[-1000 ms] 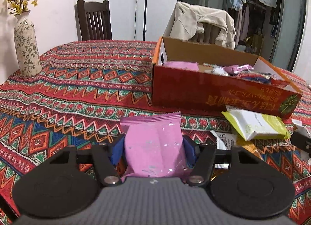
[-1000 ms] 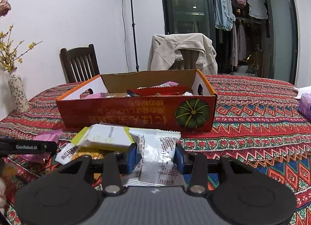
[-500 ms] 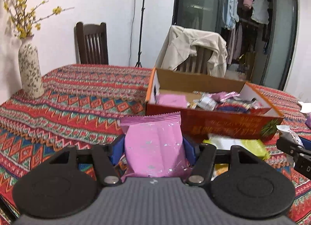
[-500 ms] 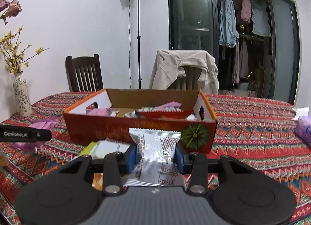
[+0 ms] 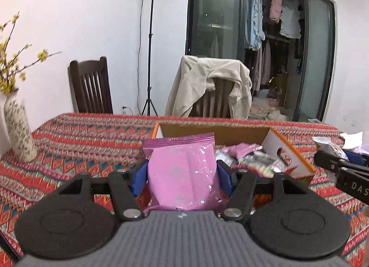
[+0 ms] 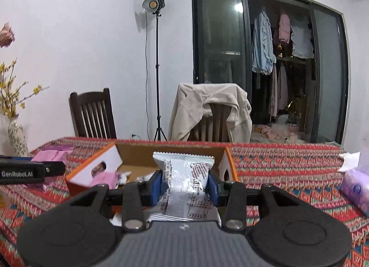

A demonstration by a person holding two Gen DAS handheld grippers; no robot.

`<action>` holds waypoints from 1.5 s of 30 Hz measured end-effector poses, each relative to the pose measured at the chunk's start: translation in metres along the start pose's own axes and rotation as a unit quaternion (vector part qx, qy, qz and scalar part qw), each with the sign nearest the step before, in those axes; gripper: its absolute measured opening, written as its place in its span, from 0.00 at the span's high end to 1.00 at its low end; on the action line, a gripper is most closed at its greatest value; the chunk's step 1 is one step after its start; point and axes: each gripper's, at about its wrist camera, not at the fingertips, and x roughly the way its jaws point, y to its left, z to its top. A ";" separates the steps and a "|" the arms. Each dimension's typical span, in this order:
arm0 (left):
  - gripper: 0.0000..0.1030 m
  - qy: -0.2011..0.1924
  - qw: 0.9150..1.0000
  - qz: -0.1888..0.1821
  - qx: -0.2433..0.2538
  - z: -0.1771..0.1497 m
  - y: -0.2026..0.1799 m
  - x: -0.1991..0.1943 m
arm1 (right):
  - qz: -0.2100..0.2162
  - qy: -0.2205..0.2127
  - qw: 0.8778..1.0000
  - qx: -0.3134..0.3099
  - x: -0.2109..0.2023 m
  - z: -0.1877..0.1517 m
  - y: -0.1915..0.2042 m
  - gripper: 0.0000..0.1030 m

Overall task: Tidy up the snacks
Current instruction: 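Carry the pink packet and white sachet over the box and open both tools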

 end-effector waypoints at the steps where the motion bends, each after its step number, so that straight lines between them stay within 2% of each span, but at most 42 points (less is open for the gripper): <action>1: 0.39 -0.002 1.000 -0.001 -0.001 0.003 -0.001 0.002 | 0.000 -0.003 1.000 0.001 0.002 0.005 0.000 0.61; 10: 0.39 -0.024 1.000 -0.001 -0.019 0.036 -0.017 0.027 | -0.003 -0.017 1.000 -0.004 0.034 0.034 0.002 0.61; 18: 0.39 -0.022 0.999 0.000 -0.040 0.053 -0.021 0.066 | -0.008 -0.025 1.000 0.012 0.073 0.044 -0.002 0.61; 28: 0.39 -0.012 0.999 0.009 -0.052 0.040 -0.012 0.106 | -0.019 -0.044 0.999 0.008 0.101 0.031 -0.011 0.61; 33: 0.39 0.006 0.999 0.010 -0.048 0.031 -0.008 0.121 | -0.014 -0.035 0.999 0.005 0.112 0.025 -0.013 0.61; 45: 0.39 0.019 0.999 0.019 -0.033 0.018 -0.011 0.133 | -0.017 0.004 1.000 0.017 0.133 0.007 -0.020 0.61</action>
